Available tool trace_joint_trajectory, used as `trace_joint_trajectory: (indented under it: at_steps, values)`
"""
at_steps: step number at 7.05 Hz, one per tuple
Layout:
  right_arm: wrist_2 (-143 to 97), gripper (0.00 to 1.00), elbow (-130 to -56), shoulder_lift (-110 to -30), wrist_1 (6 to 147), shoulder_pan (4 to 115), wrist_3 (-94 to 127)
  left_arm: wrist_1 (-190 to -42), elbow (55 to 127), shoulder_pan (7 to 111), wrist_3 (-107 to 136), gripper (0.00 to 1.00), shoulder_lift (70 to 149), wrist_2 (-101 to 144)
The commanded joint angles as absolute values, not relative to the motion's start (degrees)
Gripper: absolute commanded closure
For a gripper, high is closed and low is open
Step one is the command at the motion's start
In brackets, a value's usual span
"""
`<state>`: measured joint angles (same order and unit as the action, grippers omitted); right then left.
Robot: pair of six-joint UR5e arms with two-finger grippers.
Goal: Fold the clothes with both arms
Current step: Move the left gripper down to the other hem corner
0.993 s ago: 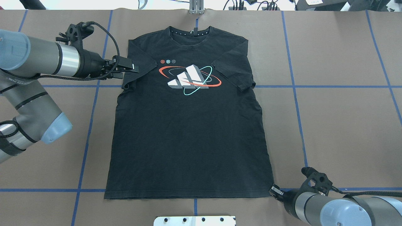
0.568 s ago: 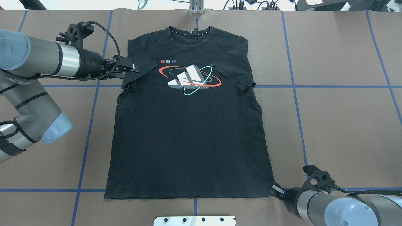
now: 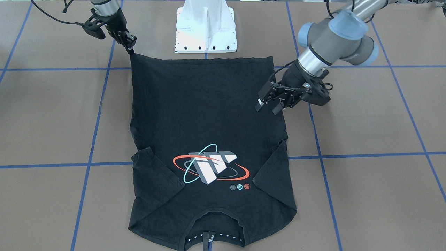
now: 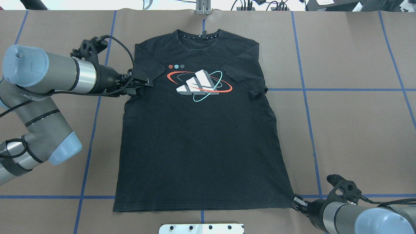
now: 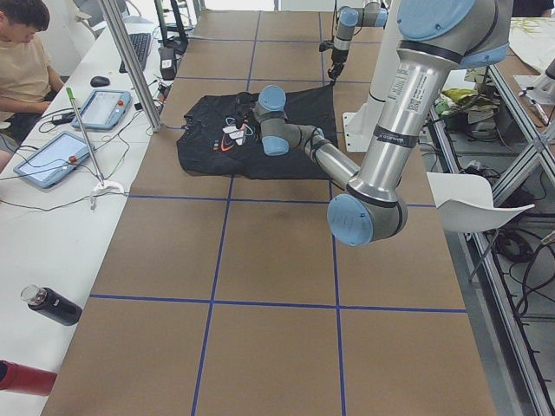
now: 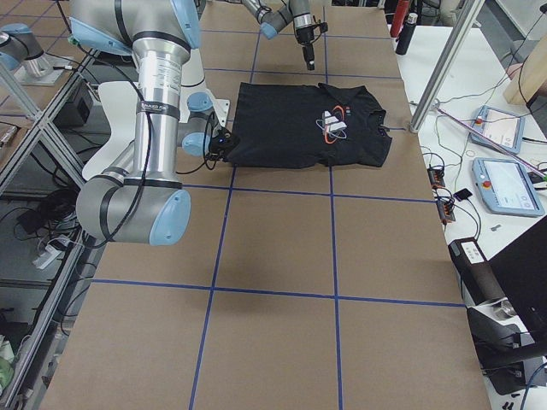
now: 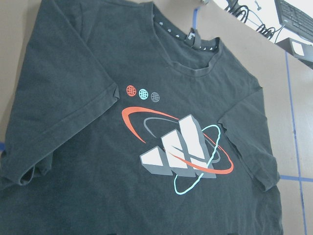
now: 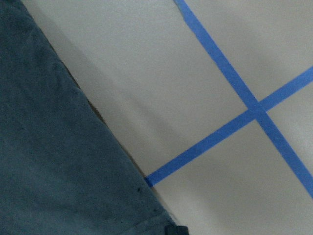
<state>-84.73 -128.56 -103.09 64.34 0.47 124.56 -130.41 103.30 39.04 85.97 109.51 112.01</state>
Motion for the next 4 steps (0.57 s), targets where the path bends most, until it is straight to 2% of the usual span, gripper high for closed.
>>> trace_joint_trajectory:
  at_steps: [1, 4]
  values:
    - [-85.8, 1.0, -129.7, -104.1, 64.3, -2.4, 124.6, -120.2, 115.0, 28.9, 87.4, 0.19, 100.9, 102.1]
    - [-85.3, 1.0, -130.1, -104.2, 64.3, -2.9, 124.6, -120.6, 121.9, 17.6, 99.8, 0.17, 90.7, 99.6]
